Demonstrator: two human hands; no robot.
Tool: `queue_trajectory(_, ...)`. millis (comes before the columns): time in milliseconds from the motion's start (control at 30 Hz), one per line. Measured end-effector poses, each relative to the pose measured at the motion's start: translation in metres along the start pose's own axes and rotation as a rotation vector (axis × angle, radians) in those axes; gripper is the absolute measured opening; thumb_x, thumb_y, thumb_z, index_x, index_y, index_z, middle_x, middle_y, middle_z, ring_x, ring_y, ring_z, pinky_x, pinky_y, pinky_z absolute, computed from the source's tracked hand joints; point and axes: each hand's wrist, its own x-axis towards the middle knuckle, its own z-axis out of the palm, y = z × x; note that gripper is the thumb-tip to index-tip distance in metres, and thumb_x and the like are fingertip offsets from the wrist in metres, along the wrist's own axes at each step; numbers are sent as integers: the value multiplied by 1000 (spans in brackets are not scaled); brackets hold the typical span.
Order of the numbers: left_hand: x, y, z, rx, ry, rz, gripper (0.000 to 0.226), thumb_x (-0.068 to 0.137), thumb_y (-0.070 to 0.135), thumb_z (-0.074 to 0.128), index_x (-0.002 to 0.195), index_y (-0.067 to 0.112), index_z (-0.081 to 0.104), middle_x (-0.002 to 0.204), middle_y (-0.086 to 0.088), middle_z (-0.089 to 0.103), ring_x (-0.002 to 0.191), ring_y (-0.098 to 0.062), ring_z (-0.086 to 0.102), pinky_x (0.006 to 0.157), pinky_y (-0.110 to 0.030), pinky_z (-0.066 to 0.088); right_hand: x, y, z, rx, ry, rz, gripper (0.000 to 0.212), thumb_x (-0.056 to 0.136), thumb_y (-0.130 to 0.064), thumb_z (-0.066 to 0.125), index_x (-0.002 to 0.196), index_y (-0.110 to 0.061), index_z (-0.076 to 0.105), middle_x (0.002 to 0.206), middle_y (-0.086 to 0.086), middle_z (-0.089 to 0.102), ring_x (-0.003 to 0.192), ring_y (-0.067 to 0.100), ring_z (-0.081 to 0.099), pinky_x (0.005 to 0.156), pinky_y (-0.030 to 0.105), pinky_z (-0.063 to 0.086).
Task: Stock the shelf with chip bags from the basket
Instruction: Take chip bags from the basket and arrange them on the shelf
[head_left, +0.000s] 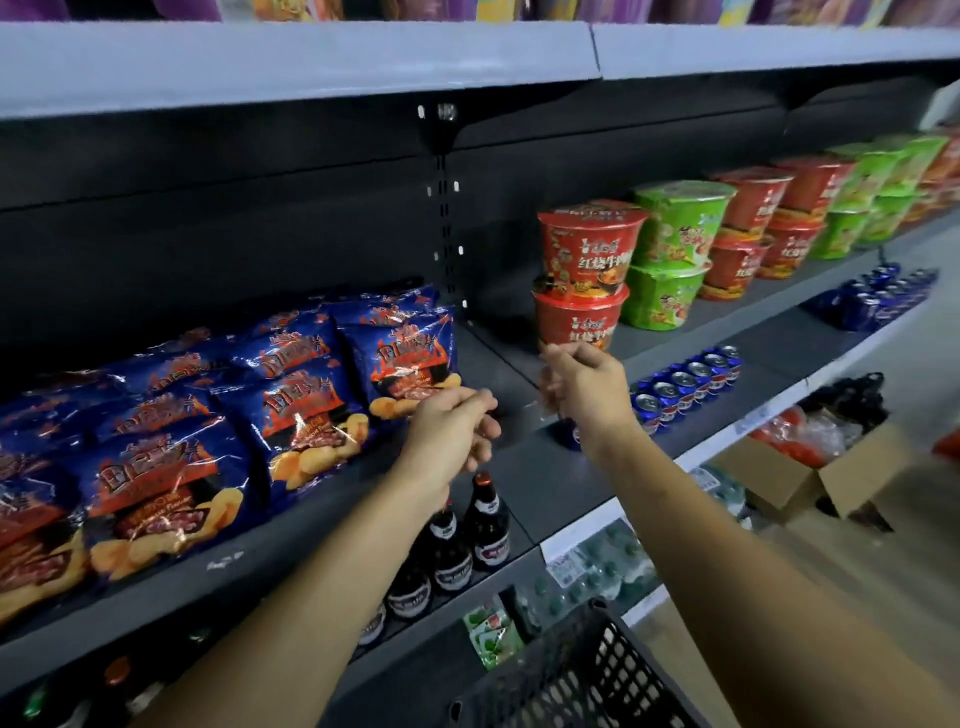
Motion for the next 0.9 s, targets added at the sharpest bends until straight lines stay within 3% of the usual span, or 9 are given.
queue_trajectory(200, -24, -70, 86, 170, -230, -84, 19, 101, 18, 53, 84, 14, 60, 59, 0, 58, 41, -12, 45, 36, -18, 29, -66, 59, -105, 84, 241, 99, 28, 100, -9, 56, 73, -12, 54, 47, -1, 52, 42, 15, 45, 48, 25, 38)
queue_trajectory(433, -59, -236, 169, 400, -525, -397, 19, 102, 17, 52, 86, 11, 61, 65, -4, 58, 39, -9, 47, 36, -19, 33, -180, 223, -235, 156, 720, 506, 24, 99, -7, 55, 76, -12, 56, 45, -1, 49, 45, 17, 46, 44, 21, 39)
queue_trajectory(533, -77, -311, 183, 501, -631, -555, 21, 103, 20, 51, 87, 9, 60, 67, -5, 59, 45, -13, 48, 37, -19, 33, -231, 289, -259, 196, 865, 694, 26, 101, -10, 55, 76, -14, 53, 52, 0, 47, 44, 13, 46, 50, 24, 38)
queue_trajectory(733, -102, -445, 190, 700, -780, -760, 19, 103, 24, 50, 95, 10, 60, 78, -6, 64, 58, -15, 56, 50, -24, 42, -303, 400, -268, 292, 960, 965, 11, 103, -14, 52, 102, -8, 61, 77, 9, 63, 67, 20, 61, 62, 33, 52)
queue_trajectory(900, -110, -528, 185, 783, -816, -869, 18, 103, 23, 50, 97, 8, 59, 78, -7, 63, 59, -16, 56, 51, -25, 41, -316, 484, -252, 447, 968, 1116, 14, 102, -14, 49, 102, -4, 60, 65, 4, 59, 65, 25, 60, 58, 30, 51)
